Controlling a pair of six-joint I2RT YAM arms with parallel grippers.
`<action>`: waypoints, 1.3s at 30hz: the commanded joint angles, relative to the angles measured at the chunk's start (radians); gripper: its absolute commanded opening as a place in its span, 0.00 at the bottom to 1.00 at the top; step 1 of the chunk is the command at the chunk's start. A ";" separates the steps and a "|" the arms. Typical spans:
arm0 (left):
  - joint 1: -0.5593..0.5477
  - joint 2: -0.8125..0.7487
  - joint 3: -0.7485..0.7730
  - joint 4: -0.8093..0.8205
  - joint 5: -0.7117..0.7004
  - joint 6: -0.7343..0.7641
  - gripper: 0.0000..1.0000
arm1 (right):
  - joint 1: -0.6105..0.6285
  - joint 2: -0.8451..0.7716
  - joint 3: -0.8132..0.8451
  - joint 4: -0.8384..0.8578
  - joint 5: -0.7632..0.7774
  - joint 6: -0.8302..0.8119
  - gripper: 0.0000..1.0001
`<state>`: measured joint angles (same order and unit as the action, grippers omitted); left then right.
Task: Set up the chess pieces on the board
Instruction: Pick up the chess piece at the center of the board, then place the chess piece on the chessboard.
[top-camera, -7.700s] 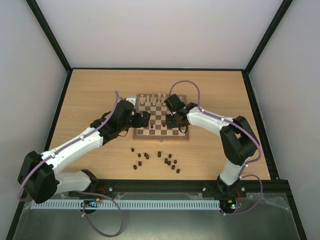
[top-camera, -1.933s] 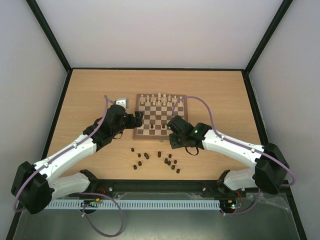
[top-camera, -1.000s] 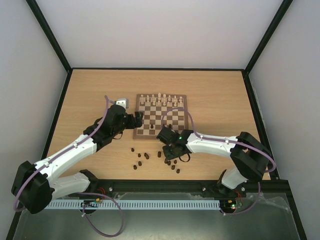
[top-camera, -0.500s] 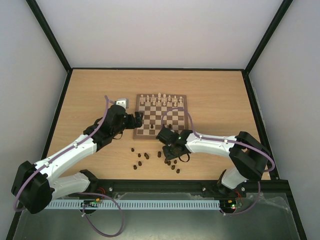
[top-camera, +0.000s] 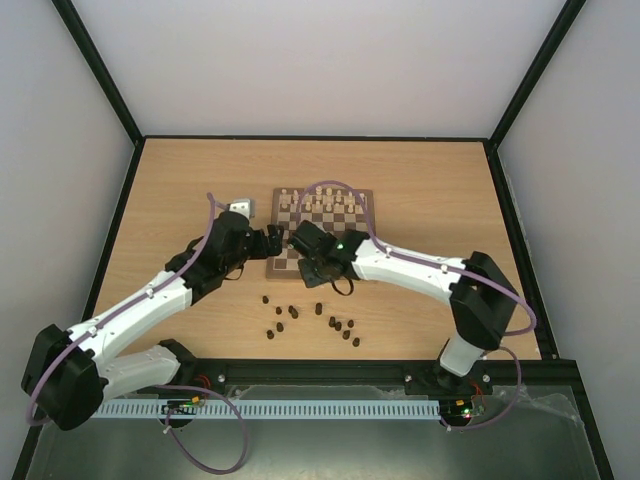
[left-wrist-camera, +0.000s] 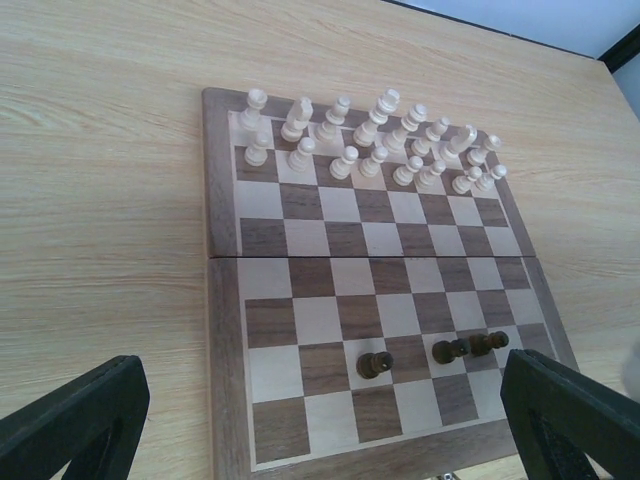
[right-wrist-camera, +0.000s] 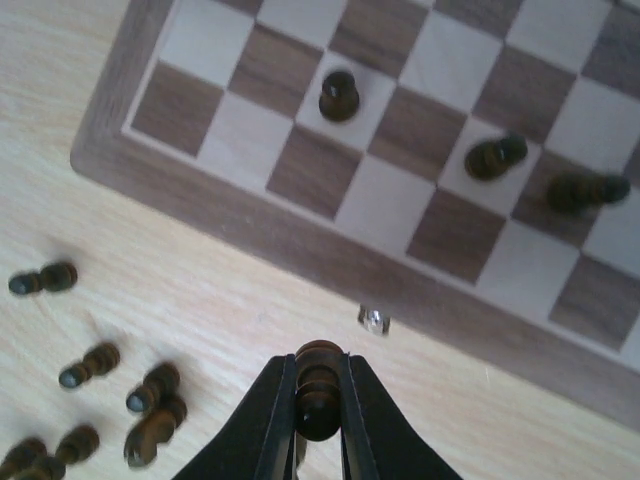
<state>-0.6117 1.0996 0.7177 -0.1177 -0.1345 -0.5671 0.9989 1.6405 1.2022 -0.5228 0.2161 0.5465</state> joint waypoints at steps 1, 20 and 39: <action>0.018 -0.046 -0.016 0.010 -0.022 -0.009 0.99 | -0.046 0.095 0.100 -0.076 -0.010 -0.079 0.12; 0.035 -0.083 -0.028 0.007 -0.019 -0.014 1.00 | -0.169 0.312 0.283 -0.086 -0.065 -0.163 0.12; 0.037 -0.080 -0.030 0.010 -0.016 -0.013 0.99 | -0.201 0.351 0.302 -0.078 -0.055 -0.177 0.12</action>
<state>-0.5812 1.0325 0.6998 -0.1200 -0.1413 -0.5743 0.8104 1.9686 1.4754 -0.5568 0.1581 0.3843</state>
